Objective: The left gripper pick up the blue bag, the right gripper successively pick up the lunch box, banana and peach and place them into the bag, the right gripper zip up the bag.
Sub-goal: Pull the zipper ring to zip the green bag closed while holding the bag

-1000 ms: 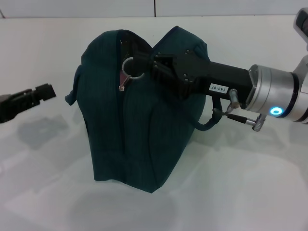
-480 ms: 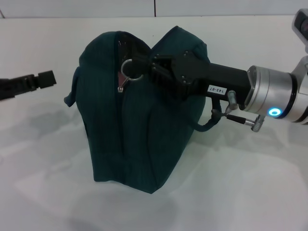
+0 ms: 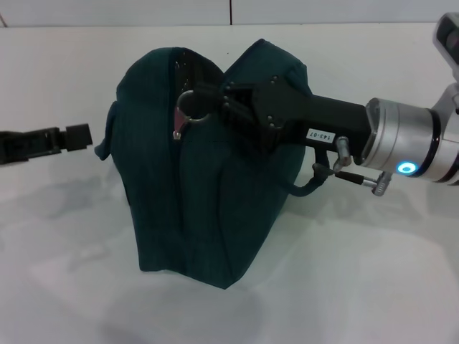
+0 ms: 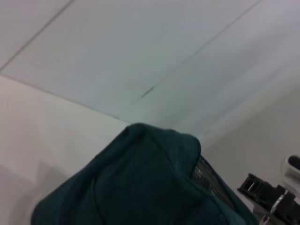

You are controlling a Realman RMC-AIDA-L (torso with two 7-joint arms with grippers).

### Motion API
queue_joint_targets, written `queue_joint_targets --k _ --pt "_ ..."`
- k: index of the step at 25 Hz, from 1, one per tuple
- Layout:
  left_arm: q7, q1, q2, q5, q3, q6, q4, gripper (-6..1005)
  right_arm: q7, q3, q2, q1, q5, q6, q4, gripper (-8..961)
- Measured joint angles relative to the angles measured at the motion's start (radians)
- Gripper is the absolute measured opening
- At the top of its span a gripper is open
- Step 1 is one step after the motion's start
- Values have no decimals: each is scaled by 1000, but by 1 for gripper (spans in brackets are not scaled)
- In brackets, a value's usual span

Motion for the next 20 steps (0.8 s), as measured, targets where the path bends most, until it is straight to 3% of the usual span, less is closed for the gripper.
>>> queue_joint_targets --k 5,20 --pt "-3 1 2 3 19 0 0 853 -13 -28 0 19 6 0 -5 82" --pt "-6 -1 9 3 29 0 37 851 -59 -111 0 61 39 103 -80 84"
